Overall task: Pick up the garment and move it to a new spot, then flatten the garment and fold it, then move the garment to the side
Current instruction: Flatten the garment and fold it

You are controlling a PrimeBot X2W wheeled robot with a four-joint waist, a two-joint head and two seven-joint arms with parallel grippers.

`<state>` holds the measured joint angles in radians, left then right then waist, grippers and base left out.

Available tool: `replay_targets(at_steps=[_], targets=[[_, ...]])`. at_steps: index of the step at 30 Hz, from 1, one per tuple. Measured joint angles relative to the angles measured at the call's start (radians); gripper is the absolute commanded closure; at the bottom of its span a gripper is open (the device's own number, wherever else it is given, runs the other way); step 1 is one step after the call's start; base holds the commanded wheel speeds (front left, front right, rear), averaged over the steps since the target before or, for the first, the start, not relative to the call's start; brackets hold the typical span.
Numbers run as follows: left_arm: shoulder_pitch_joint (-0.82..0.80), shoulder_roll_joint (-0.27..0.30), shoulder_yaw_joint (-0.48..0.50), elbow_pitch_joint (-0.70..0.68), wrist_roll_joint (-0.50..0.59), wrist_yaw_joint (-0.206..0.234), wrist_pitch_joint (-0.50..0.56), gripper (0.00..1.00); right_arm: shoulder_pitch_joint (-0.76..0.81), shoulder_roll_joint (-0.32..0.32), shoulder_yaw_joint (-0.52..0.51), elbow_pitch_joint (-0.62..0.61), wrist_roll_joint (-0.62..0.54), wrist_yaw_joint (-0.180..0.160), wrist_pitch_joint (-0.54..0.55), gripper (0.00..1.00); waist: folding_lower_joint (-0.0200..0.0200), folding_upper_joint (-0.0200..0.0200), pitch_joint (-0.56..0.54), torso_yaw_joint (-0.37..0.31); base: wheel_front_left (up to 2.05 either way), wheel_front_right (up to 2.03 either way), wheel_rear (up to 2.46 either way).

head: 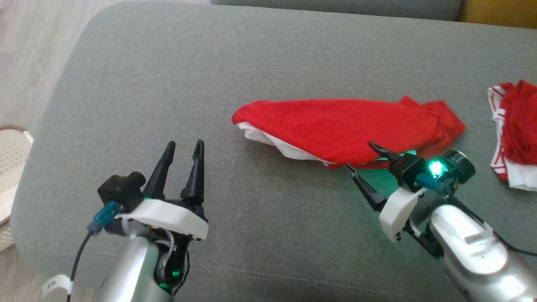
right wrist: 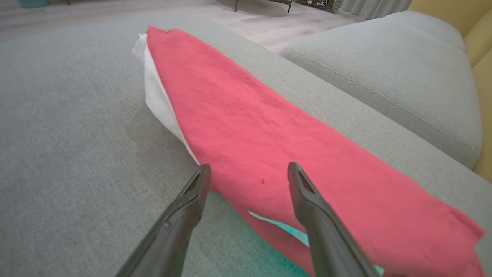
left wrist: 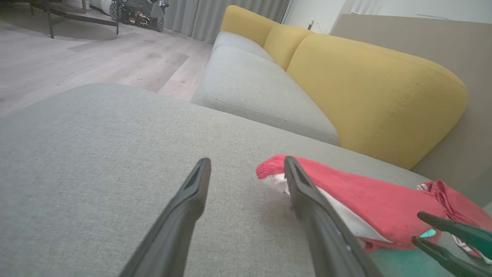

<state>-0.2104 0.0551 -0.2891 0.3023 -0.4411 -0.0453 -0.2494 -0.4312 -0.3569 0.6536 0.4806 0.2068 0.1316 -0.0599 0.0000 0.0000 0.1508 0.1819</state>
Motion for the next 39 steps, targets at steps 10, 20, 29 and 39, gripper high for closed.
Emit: replay_targets(at_steps=[10,20,29,39], targets=[[-0.006,-0.008,0.010,0.015,0.009,-0.012,0.000,0.00,-0.069,-0.011,0.054,0.116,0.012,0.000,-0.002,0.00,0.0000,0.0000,0.031,0.042,0.00,0.00,0.00],[-0.015,-0.011,0.002,0.020,0.007,-0.012,0.000,0.00,-0.095,-0.011,0.063,0.148,0.091,0.000,-0.002,1.00,0.0000,0.0000,0.038,0.038,0.00,0.00,0.00],[-0.023,-0.012,-0.021,0.022,0.005,-0.007,0.000,0.00,-0.173,-0.041,0.076,0.146,0.136,0.000,-0.001,1.00,0.0000,0.0000,0.036,0.036,0.00,0.00,0.00],[-0.027,-0.013,-0.042,0.028,-0.010,-0.006,0.000,0.00,-0.315,-0.106,0.178,0.151,0.169,0.000,0.061,1.00,0.0000,0.0000,0.043,0.069,0.00,0.00,0.00]])
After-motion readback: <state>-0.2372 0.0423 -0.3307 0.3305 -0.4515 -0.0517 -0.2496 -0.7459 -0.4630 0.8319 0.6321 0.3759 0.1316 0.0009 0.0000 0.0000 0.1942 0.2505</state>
